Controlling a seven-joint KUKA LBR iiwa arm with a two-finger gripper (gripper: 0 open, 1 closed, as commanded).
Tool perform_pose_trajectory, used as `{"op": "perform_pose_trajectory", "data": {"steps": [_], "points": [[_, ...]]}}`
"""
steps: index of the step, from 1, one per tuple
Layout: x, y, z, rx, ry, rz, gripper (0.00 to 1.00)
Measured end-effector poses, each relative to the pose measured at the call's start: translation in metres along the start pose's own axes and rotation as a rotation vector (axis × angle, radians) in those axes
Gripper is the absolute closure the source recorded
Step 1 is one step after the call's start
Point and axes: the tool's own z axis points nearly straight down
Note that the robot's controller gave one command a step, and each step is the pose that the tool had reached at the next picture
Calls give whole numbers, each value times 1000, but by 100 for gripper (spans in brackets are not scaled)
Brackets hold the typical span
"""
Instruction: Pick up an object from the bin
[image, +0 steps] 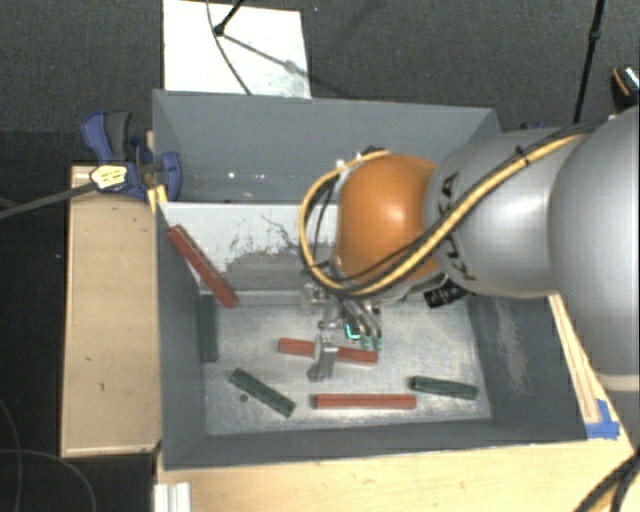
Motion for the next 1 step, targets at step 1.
{"op": "perform_pose_trajectory", "data": {"steps": [1], "points": [[-5, -15, 69, 2, -1, -98, 0]]}}
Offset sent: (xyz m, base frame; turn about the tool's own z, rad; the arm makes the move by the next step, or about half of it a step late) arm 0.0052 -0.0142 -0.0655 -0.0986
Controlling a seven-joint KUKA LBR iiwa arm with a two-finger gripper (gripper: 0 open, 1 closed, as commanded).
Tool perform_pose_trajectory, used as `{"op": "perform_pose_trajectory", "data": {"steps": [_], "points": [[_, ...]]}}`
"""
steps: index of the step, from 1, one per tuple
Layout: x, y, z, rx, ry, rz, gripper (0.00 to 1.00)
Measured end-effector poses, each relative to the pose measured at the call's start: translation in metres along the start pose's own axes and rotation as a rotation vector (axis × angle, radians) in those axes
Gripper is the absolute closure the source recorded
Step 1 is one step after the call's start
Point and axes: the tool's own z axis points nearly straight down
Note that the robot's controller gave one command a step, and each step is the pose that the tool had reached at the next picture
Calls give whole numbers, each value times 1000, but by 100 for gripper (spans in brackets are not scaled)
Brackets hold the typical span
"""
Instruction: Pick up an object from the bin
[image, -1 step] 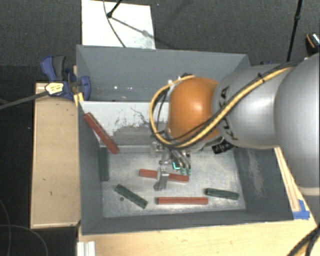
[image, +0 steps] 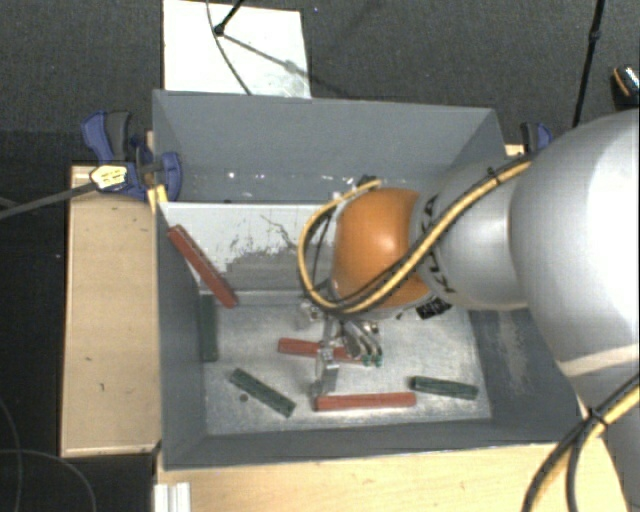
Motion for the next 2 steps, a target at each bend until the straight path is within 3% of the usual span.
{"op": "perform_pose_trajectory", "data": {"steps": [1, 2], "points": [[-2, 1, -4, -2, -6, 5, 100], [-18, -26, -187, -1, -16, -21, 100]]}}
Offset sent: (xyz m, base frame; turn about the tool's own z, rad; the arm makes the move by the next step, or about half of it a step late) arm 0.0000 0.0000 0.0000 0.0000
